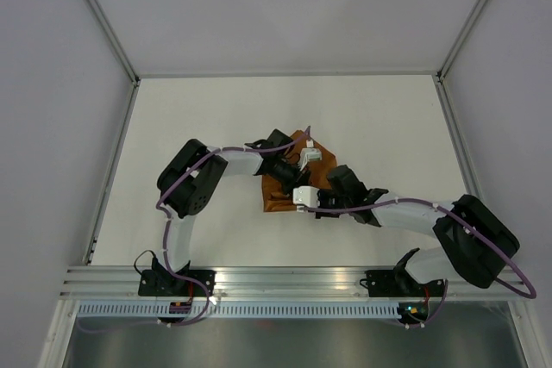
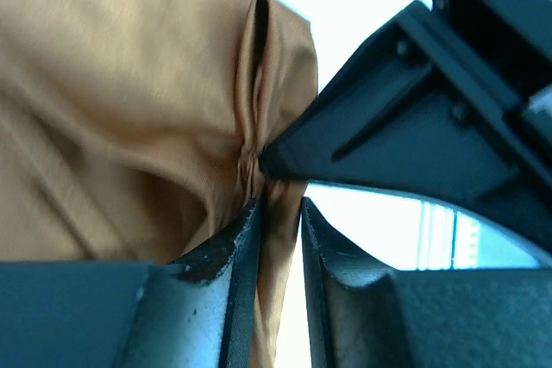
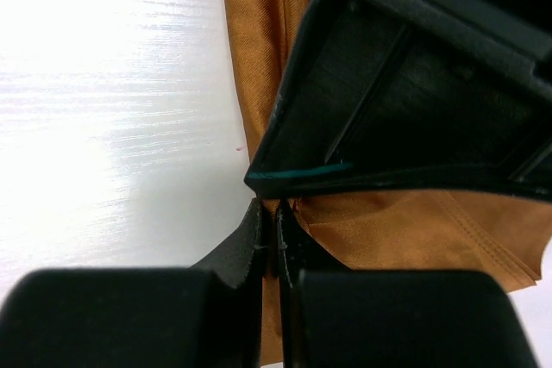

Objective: Fold the napkin, place the utensils inside, and roll it up
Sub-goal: Roll the napkin with the utensil

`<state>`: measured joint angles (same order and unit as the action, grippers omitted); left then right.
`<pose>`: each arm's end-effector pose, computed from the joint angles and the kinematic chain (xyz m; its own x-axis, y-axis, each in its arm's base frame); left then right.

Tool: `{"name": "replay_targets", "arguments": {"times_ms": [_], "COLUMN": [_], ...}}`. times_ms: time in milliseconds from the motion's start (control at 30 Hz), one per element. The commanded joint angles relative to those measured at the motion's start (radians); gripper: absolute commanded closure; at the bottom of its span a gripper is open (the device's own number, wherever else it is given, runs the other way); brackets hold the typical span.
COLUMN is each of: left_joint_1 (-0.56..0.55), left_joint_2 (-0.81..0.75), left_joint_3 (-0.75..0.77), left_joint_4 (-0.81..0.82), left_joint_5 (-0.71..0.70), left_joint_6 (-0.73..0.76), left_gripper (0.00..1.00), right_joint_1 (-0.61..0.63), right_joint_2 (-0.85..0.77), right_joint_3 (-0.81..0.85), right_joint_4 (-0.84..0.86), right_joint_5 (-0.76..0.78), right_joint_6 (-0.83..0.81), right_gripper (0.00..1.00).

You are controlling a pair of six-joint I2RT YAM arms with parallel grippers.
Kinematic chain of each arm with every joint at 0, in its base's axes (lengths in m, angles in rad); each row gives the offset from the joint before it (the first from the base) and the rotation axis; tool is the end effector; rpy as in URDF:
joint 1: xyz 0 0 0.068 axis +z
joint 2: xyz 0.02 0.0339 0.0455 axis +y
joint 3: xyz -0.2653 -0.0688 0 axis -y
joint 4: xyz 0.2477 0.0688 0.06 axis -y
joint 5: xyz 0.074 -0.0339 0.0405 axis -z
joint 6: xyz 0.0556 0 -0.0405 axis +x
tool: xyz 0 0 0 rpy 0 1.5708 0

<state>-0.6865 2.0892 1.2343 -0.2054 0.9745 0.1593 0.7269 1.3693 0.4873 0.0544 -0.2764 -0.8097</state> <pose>0.2885 -0.2959 0.1046 -0.5602 0.5743 -0.5969 0.7672 0.0881 -0.6353 0.1819 0.1821 0.1265 0.1834 -0.7692 -0.6122 -0.9345 0.0569 -0.3514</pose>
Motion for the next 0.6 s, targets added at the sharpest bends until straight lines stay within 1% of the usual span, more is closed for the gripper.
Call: {"name": "replay_targets", "arguments": {"times_ms": [0, 167, 333, 367, 400, 433, 500, 533, 567], "left_joint_1": [0.044, 0.087, 0.105, 0.107, 0.113, 0.116, 0.127, 0.128, 0.127], "left_joint_2": [-0.056, -0.095, -0.124, -0.132, -0.155, -0.168, -0.204, -0.249, -0.341], "left_joint_3": [-0.050, -0.085, -0.093, -0.099, -0.105, -0.111, -0.139, -0.151, -0.227], "left_joint_4": [0.015, 0.138, 0.198, 0.199, 0.248, 0.248, 0.302, 0.316, 0.404], "left_joint_5": [-0.036, -0.011, -0.057, -0.083, -0.129, -0.129, -0.203, -0.264, -0.372], "left_joint_6": [-0.110, -0.210, -0.257, -0.273, -0.283, -0.296, -0.340, -0.348, -0.372], "left_gripper": [0.68, 0.66, 0.66, 0.66, 0.66, 0.66, 0.66, 0.67, 0.67], "right_joint_1": [-0.058, -0.112, -0.145, -0.159, -0.167, -0.178, -0.210, -0.221, -0.265], "right_joint_2": [0.040, 0.091, 0.114, 0.120, 0.135, 0.145, 0.171, 0.206, 0.315], "right_joint_3": [0.066, 0.155, 0.189, 0.195, 0.215, 0.229, 0.278, 0.298, 0.410], "right_joint_4": [-0.171, -0.298, -0.361, -0.373, -0.405, -0.425, -0.493, -0.517, -0.662], "right_joint_5": [-0.055, -0.128, -0.158, -0.174, -0.185, -0.202, -0.253, -0.267, -0.340], "right_joint_6": [0.009, -0.014, -0.036, -0.046, -0.049, -0.057, -0.081, -0.091, -0.150], "right_gripper": [1.00, 0.99, 0.99, 1.00, 1.00, 1.00, 1.00, 1.00, 1.00]}}
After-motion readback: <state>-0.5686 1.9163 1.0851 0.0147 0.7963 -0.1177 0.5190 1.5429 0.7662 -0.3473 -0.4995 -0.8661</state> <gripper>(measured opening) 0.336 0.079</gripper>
